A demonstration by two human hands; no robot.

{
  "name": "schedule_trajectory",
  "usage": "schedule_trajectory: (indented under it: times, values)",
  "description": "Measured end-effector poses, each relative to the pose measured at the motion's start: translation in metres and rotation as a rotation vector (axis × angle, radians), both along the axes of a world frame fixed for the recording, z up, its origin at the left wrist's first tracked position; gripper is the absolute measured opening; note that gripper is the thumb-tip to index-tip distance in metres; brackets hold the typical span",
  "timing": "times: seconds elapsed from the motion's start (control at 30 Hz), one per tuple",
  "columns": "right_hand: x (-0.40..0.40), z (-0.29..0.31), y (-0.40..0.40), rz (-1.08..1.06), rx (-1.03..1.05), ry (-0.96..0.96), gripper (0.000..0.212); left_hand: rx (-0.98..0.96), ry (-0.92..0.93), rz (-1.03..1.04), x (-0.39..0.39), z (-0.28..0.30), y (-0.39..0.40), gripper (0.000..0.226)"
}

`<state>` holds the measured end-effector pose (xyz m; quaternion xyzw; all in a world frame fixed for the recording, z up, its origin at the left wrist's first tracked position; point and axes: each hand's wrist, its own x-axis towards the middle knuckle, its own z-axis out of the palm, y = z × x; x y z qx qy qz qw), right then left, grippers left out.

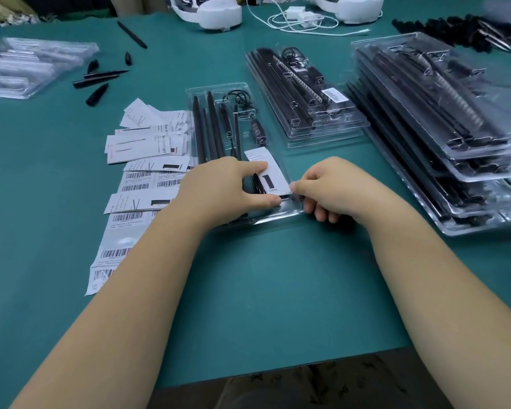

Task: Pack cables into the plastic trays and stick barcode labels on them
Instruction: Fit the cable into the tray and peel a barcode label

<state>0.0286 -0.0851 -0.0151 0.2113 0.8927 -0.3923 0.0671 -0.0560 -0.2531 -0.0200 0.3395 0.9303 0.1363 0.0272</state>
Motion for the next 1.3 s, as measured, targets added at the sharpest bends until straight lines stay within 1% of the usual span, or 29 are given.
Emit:
schedule_trajectory:
  times: [0.07, 0.17, 0.27, 0.33, 0.43, 0.53, 0.67, 0.73, 0.83, 0.9, 0.97, 1.07, 1.1, 1.17, 1.23, 1.3]
  values:
    - [-0.001, 0.002, 0.001, 0.043, 0.0, -0.016, 0.033, -0.005, -0.02, -0.016, 0.001, 0.0, -0.002, 0.076]
    - [-0.002, 0.006, 0.003, 0.091, -0.04, -0.049, 0.034, 0.003, -0.101, -0.049, -0.003, 0.003, -0.006, 0.078]
    - [0.001, 0.008, 0.006, 0.091, -0.17, -0.091, 0.033, 0.022, -0.181, -0.1, -0.007, 0.006, -0.009, 0.084]
    - [0.004, 0.008, 0.006, 0.104, -0.253, -0.114, 0.032, 0.02, -0.187, -0.119, -0.008, 0.007, -0.009, 0.087]
    - [0.004, 0.005, 0.002, 0.121, -0.274, -0.097, 0.034, 0.031, -0.144, -0.105, -0.006, 0.005, -0.009, 0.086]
    - [0.002, 0.003, -0.004, 0.086, -0.34, -0.067, 0.038, 0.121, -0.111, -0.057, -0.001, 0.002, -0.008, 0.08]
    - [0.003, 0.006, -0.005, 0.019, -0.507, -0.062, 0.033, 0.135, 0.012, -0.058, 0.001, -0.002, -0.005, 0.072]
    - [0.003, 0.006, -0.003, -0.026, -0.591, -0.042, 0.031, 0.169, 0.042, -0.082, 0.001, -0.003, -0.005, 0.065]
    - [0.003, 0.007, -0.006, -0.084, -0.642, -0.024, 0.021, 0.341, 0.005, -0.047, -0.002, -0.003, -0.008, 0.049]
    - [0.004, 0.007, -0.011, -0.068, -0.627, -0.058, 0.015, 0.38, -0.016, 0.013, -0.006, -0.004, -0.009, 0.043]
    - [0.005, 0.006, -0.017, -0.065, -0.645, -0.079, 0.013, 0.388, -0.025, 0.046, -0.01, -0.004, -0.009, 0.039]
    - [0.004, 0.006, -0.025, -0.161, -0.856, -0.057, 0.014, 0.465, -0.043, 0.067, -0.011, -0.005, -0.007, 0.032]
    - [0.003, 0.006, -0.027, -0.17, -0.862, -0.046, 0.015, 0.482, -0.043, 0.071, -0.01, -0.005, -0.006, 0.03]
    - [0.003, 0.006, -0.03, -0.106, -0.695, -0.054, 0.017, 0.467, -0.027, 0.076, -0.009, -0.006, -0.005, 0.028]
    - [0.004, 0.006, -0.03, -0.041, -0.546, -0.083, 0.026, 0.453, -0.016, 0.079, -0.009, -0.007, -0.005, 0.027]
    - [0.005, 0.005, -0.03, -0.032, -0.516, -0.078, 0.032, 0.468, -0.022, 0.088, -0.01, -0.007, -0.006, 0.026]
